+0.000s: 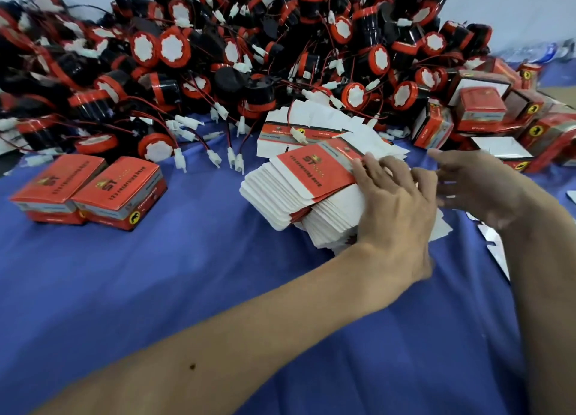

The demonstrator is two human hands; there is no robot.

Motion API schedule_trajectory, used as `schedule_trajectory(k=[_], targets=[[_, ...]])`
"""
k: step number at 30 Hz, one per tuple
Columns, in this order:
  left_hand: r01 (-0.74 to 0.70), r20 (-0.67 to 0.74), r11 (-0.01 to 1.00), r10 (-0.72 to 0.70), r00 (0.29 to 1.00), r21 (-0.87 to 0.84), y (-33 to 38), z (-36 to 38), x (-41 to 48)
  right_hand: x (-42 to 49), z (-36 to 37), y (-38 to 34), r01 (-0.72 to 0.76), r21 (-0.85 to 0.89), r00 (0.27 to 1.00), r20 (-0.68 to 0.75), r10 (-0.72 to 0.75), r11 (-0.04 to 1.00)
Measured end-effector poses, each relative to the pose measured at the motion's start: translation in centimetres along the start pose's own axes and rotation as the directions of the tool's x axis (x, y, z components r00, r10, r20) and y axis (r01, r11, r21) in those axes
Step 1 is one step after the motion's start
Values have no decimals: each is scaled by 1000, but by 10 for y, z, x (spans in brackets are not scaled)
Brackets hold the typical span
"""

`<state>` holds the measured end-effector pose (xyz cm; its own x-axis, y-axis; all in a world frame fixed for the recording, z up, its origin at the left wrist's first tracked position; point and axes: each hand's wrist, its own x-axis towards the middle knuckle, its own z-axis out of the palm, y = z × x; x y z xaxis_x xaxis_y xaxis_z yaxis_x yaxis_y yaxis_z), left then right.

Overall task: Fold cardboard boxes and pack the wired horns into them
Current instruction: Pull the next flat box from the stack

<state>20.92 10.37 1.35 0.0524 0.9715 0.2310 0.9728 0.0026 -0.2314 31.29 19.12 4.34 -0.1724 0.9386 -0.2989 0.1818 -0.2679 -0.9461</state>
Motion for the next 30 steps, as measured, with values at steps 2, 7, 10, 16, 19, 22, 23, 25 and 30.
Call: schedule_trajectory(k=[2,7,10,16,19,22,23,25,30], targets=[[12,-89,998,-17,996,-59,-3,2,-1,0,0,-3,29,36,1000,1,-29,999],[5,-262,950,-91,961,-311,-20,-1,7,0,7,-3,159,73,987,0,-160,985],[17,-375,931,-164,912,-365,-42,-15,13,-2,16,-3,326,221,945,-36,-326,919],[-7,-410,943,-139,901,-334,-65,-24,30,3,27,-1,436,429,900,-203,-386,791],[4,-417,926,-174,892,-378,-70,-25,37,2,29,-1,552,355,833,-284,-475,755],[-1,-434,914,-191,881,-405,-77,-28,51,-1,31,3,692,256,722,-212,-659,676],[-9,-441,916,-184,878,-402,-81,-29,56,-2,32,5,735,195,677,-180,-713,649],[-30,-447,914,-169,878,-404,-90,-32,66,-3,36,9,795,-67,591,-142,-794,603],[-28,-530,927,-189,827,-374,-108,-32,82,-5,44,12,835,-355,444,-16,-896,420]])
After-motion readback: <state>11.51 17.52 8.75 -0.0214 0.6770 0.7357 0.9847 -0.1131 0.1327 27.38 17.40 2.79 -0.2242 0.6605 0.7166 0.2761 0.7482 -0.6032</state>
